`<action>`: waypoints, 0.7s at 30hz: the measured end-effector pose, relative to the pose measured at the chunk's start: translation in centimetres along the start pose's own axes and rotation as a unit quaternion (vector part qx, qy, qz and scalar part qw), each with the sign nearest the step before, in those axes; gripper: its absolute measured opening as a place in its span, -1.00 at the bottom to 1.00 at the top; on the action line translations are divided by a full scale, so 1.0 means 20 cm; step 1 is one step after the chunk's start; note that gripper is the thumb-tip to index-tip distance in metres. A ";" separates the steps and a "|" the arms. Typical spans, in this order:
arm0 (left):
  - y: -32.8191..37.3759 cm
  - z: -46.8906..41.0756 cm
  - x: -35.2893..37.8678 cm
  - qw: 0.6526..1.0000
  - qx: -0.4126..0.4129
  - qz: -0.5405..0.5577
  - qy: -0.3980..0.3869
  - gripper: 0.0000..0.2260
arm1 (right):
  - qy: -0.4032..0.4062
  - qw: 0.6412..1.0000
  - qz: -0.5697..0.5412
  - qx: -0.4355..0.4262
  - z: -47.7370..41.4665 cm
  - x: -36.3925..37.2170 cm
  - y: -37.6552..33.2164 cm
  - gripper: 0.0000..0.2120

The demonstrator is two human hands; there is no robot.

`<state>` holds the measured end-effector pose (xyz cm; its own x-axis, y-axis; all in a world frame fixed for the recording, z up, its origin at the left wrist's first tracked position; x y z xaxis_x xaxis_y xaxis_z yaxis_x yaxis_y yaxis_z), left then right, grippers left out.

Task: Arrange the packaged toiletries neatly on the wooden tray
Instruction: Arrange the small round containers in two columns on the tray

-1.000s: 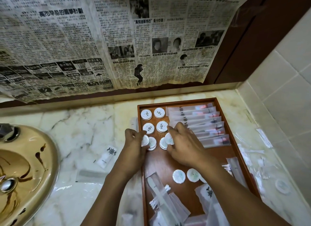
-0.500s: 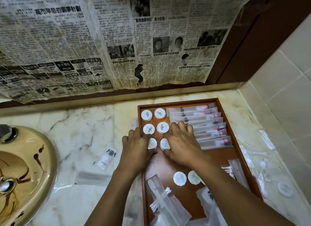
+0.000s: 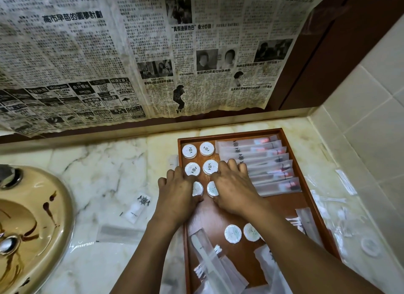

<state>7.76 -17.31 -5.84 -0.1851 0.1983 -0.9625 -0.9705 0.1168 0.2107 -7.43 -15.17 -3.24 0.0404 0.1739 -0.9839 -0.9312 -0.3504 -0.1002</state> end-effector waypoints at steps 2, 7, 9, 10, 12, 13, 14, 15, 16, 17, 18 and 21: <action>0.00 0.00 0.00 1.000 0.002 0.000 0.002 -0.49 | -0.001 1.000 -0.002 -0.003 0.00 0.00 0.00 -0.72; 0.00 0.00 0.02 1.000 -0.007 0.003 -0.009 -0.53 | -0.002 1.000 -0.002 -0.011 0.01 0.00 -0.01 -0.69; 0.00 0.01 0.02 1.000 -0.006 0.009 -0.008 -0.51 | -0.003 1.000 -0.001 -0.010 0.01 0.01 -0.01 -0.68; 0.00 0.01 0.02 1.000 -0.005 0.011 -0.009 -0.50 | -0.001 1.000 -0.001 -0.009 0.01 0.01 -0.01 -0.67; 0.00 0.03 0.02 1.000 -0.002 0.007 -0.013 -0.48 | 0.003 1.000 -0.003 -0.007 0.02 0.01 -0.01 -0.66; 0.00 0.05 0.01 1.000 -0.001 0.003 -0.012 -0.48 | 0.009 1.000 -0.006 -0.005 0.03 0.01 -0.01 -0.64; -0.01 0.07 0.00 1.000 -0.003 0.004 -0.006 -0.49 | 0.017 1.000 -0.010 -0.003 0.05 -0.01 0.00 -0.60; -0.01 0.10 -0.01 1.000 -0.004 0.010 0.004 -0.51 | 0.029 0.999 -0.018 0.004 0.07 -0.02 0.01 -0.57; -0.01 0.14 -0.03 1.000 -0.006 0.019 0.014 -0.54 | 0.045 0.998 -0.029 0.016 0.11 -0.04 0.02 -0.55; -0.01 0.18 -0.04 0.999 -0.004 0.030 0.025 -0.57 | 0.061 0.996 -0.046 0.034 0.16 -0.05 0.04 -0.57; 0.00 0.23 -0.03 0.998 0.003 0.044 0.034 -0.61 | 0.077 0.993 -0.066 0.055 0.22 -0.05 0.06 -0.62; 0.05 0.38 0.02 0.994 0.038 0.094 0.031 -0.75 | 0.093 0.984 -0.107 0.106 0.43 -0.02 0.09 -0.82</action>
<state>7.82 -9.74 -4.75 -0.3729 0.1625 -0.9135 -0.9043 0.1567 0.3971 -12.24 -7.87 -1.76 0.2909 0.0449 -0.9557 -0.9482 -0.1198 -0.2942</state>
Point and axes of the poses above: each hand's wrist, its own z-axis away from the middle knuckle, its own x-axis out of the palm, y = z × x, the point moved 3 cm from there along -z, towards the middle knuckle, and after that the axes turned 12 degrees about -x, right-handed, at the moved point
